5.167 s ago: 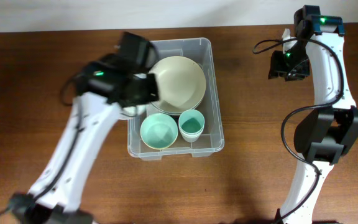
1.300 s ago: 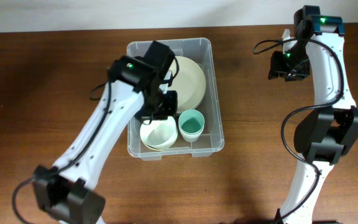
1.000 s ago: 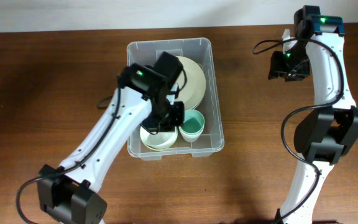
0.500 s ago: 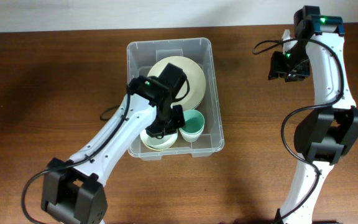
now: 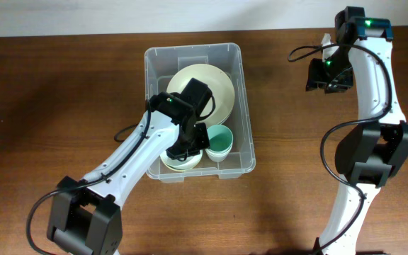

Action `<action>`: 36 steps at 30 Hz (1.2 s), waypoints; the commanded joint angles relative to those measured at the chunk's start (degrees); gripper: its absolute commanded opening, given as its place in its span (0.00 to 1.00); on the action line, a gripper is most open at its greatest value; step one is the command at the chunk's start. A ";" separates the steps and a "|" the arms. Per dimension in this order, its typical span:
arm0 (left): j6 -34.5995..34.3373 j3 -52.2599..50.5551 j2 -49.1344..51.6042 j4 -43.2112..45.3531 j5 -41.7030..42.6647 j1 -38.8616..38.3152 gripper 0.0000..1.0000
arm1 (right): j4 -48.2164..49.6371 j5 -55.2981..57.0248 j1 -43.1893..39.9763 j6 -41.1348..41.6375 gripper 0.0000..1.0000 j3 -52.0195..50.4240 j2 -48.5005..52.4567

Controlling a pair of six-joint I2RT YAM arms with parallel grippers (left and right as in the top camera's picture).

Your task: Pack container

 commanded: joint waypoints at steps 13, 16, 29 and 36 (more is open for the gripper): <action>-0.55 -0.90 3.32 1.53 -0.17 0.02 0.00 | -0.22 0.50 0.04 0.44 0.49 1.18 -2.43; -0.55 -0.92 3.34 1.81 -0.17 0.02 0.01 | -0.20 0.50 0.04 0.44 0.49 1.18 -2.43; 4.57 4.85 2.23 1.14 -3.28 3.28 0.01 | 0.11 0.48 0.07 0.44 0.46 1.25 -2.71; 15.15 16.41 -1.49 -0.04 -20.55 10.19 0.02 | 5.35 0.74 2.40 -0.39 0.45 4.31 -8.04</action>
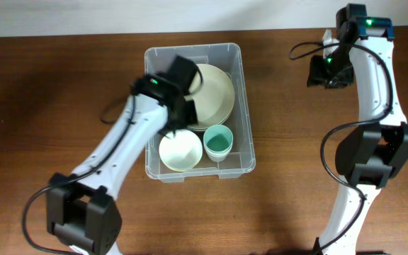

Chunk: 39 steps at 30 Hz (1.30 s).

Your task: Pack container

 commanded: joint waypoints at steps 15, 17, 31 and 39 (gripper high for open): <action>18.34 10.29 -2.40 9.77 -2.97 33.77 1.00 | 20.92 3.48 10.88 -1.88 0.99 3.23 -9.44; 18.34 10.29 -2.21 8.79 -2.95 35.93 1.00 | 22.58 3.43 11.15 -1.88 0.99 3.23 -9.46; 27.50 7.96 -7.69 6.19 2.47 38.23 1.00 | 12.81 8.22 11.23 1.99 0.99 3.23 -12.85; 27.50 -10.88 -24.70 12.79 2.47 38.12 1.00 | 11.45 8.74 12.39 2.03 0.99 3.21 -16.83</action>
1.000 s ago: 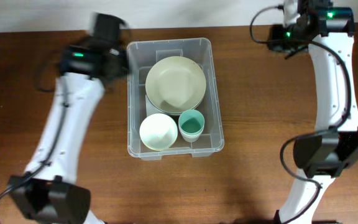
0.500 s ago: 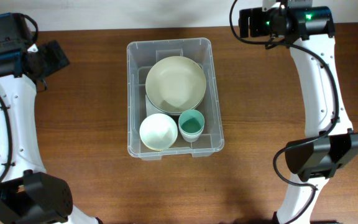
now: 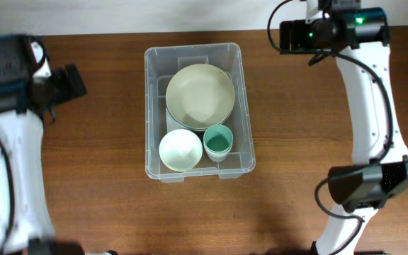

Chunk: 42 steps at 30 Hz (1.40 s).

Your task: Pack container

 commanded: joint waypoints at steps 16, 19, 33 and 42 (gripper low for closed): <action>0.44 -35.98 -41.81 3.61 -1.09 1.36 1.00 | -4.48 3.76 3.69 1.36 0.99 0.11 -6.54; 0.00 -36.57 -41.86 2.78 -1.09 1.73 1.00 | -7.23 5.01 3.69 2.99 0.99 0.11 -6.84; 0.02 -36.92 -41.48 2.75 -3.76 1.73 1.00 | -19.98 5.18 3.63 5.16 0.99 0.11 -19.52; 0.00 -36.92 -41.48 2.80 -5.70 1.73 1.00 | -19.71 8.83 3.63 7.76 0.99 -7.80 -32.15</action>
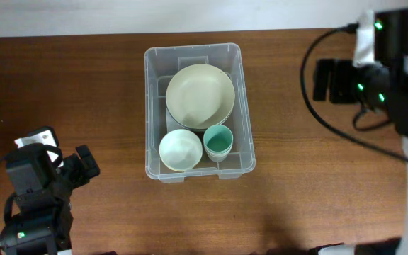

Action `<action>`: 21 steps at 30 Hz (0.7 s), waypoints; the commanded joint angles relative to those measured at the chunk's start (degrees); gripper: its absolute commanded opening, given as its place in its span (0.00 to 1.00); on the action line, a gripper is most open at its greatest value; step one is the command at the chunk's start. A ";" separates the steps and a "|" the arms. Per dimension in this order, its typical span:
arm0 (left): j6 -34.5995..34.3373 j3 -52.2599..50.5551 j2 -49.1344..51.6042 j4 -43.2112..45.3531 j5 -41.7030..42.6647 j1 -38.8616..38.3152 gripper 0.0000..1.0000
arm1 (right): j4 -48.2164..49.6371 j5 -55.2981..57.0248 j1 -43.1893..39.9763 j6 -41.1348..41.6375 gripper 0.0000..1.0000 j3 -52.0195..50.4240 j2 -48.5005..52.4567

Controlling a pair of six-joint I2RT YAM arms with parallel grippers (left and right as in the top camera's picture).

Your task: Pack container

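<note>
A clear plastic container [149, 106] stands in the middle of the table. It holds a cream plate [200, 94] at the back, with a cream bowl [180, 150] and a teal cup [219, 142] side by side at the front. My left gripper [89, 164] is drawn back near the front left edge, well clear of the container and holding nothing. Far to the right, my right gripper [320, 79] points toward the container and is also empty. The overhead view does not show how far apart either pair of fingers stands.
The brown wooden table [83, 78] carries only the container. The left arm's base [30, 212] fills the front left corner, and the right arm's body and cables [395, 92] fill the right side.
My left arm has gone from the far left back of the table to the front left corner. The right arm has shifted from the back right, out toward the right edge. The container's contents are unchanged.
First my left gripper was down in the container over the cream bowl, beside the teal cup. Then it was raised over the plate with the bowl left in place. After that both arms were outside the container, and now they sit withdrawn at the table's sides.
</note>
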 commanded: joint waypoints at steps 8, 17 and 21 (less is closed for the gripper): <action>-0.55 -0.48 0.04 0.26 -1.79 0.37 1.00 | 16.13 2.78 0.22 1.99 0.99 -36.57 -21.11; -0.52 -0.48 0.04 1.29 -6.71 0.37 1.00 | 60.74 9.97 0.20 1.68 0.99 -80.35 -38.16; -0.52 -0.48 0.04 1.27 -7.32 0.37 1.00 | 75.82 11.47 0.22 1.70 0.99 -89.13 -36.41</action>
